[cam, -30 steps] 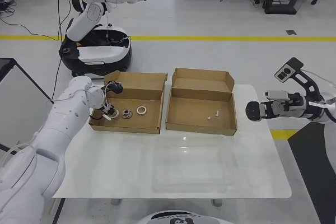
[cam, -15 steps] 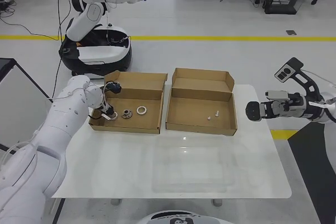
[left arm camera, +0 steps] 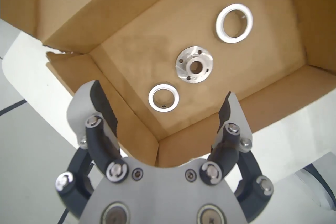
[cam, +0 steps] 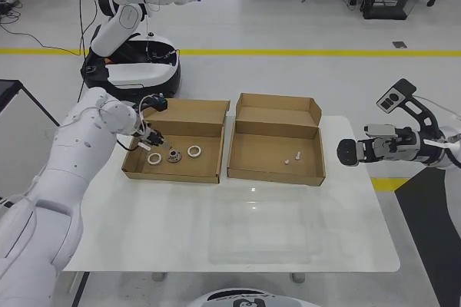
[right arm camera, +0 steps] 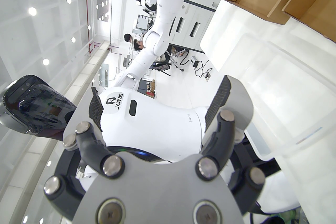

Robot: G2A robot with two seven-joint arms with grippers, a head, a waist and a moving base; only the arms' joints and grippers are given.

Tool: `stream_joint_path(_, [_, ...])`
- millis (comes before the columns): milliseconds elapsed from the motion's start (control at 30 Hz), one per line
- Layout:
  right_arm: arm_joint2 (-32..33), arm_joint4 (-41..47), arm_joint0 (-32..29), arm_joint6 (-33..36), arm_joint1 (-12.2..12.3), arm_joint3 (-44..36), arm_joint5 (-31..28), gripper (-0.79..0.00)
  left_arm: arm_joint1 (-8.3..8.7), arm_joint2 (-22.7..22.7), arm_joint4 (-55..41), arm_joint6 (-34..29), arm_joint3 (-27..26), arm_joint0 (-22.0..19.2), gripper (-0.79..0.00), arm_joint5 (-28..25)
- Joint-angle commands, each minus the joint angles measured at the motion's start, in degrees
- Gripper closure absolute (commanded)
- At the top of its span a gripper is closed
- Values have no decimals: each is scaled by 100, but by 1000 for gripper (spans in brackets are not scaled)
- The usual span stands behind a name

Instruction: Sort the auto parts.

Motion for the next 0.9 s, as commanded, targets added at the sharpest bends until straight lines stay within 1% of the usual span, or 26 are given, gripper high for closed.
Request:
stream_joint_path(0, [0,0,0,0,0,0,0,-785,88,-186,-280,-114,-422,152,-785,-155])
stream_joint_path(67, [0,0,0,0,0,0,0,-785,196,-412,-527,-240,-885,358,-785,-119])
stream_joint_path(133, [0,0,0,0,0,0,0,-785,309,-599,-828,-284,-1481,644,-785,-75])
stream_joint_path(300, [0,0,0,0,0,0,0,-785,587,-1243,-1891,-656,-2926,1392,-785,296])
stream_joint_path(433, [0,0,0,0,0,0,0,-785,752,-1796,-2789,-855,-3869,1927,-785,589])
stream_joint_path(500, [0,0,0,0,0,0,0,-785,815,-2040,-3260,-961,-4236,2180,-785,736])
stream_joint_path(600, [0,0,0,0,0,0,0,-785,906,-2407,-3686,-1062,-4687,2495,-785,903])
stream_joint_path(867, [0,0,0,0,0,0,0,-785,1085,-3321,-4765,-1171,-5676,3251,-785,1531])
